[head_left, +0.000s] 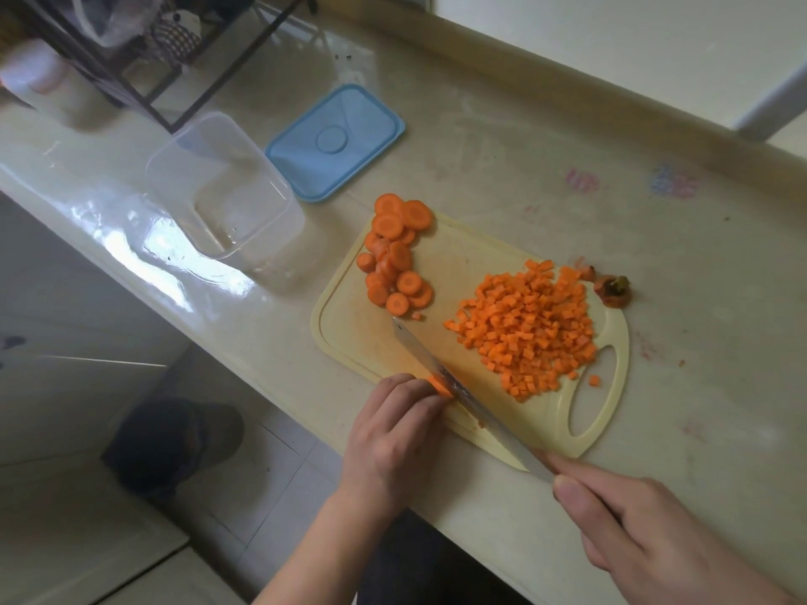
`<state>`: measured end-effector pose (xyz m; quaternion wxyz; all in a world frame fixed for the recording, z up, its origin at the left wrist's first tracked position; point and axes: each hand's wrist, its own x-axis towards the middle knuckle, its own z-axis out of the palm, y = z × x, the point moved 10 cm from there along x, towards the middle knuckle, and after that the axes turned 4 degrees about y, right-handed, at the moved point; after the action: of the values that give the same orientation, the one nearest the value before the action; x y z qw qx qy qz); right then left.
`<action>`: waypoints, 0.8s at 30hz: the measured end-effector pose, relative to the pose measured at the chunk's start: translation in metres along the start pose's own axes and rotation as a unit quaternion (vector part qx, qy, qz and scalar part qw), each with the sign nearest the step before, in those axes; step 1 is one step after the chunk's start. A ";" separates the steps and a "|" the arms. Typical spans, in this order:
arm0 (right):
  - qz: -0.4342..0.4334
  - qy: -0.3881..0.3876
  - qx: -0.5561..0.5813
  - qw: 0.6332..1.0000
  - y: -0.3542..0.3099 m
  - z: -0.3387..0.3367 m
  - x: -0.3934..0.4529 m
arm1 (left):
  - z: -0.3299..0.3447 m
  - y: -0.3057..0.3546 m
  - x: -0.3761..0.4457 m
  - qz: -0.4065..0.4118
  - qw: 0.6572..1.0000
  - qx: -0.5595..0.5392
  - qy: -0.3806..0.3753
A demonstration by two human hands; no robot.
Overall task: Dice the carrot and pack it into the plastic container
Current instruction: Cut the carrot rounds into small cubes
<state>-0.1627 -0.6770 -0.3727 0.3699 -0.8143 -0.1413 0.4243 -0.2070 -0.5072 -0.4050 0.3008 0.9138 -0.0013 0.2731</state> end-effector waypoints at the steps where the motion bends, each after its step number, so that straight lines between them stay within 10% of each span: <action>1: 0.000 0.001 0.003 1.000 0.000 0.000 -0.001 | -0.002 0.000 0.000 -0.001 1.000 -0.004 0.009; 24: -0.063 0.042 -0.036 0.996 0.003 0.003 0.010 | 0.003 -0.001 0.002 0.003 1.000 -0.026 -0.014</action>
<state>-0.1592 -0.6719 -0.3818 0.3717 -0.8340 -0.1916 0.3600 -0.2037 -0.5076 -0.4062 0.3234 0.9095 -0.0153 0.2607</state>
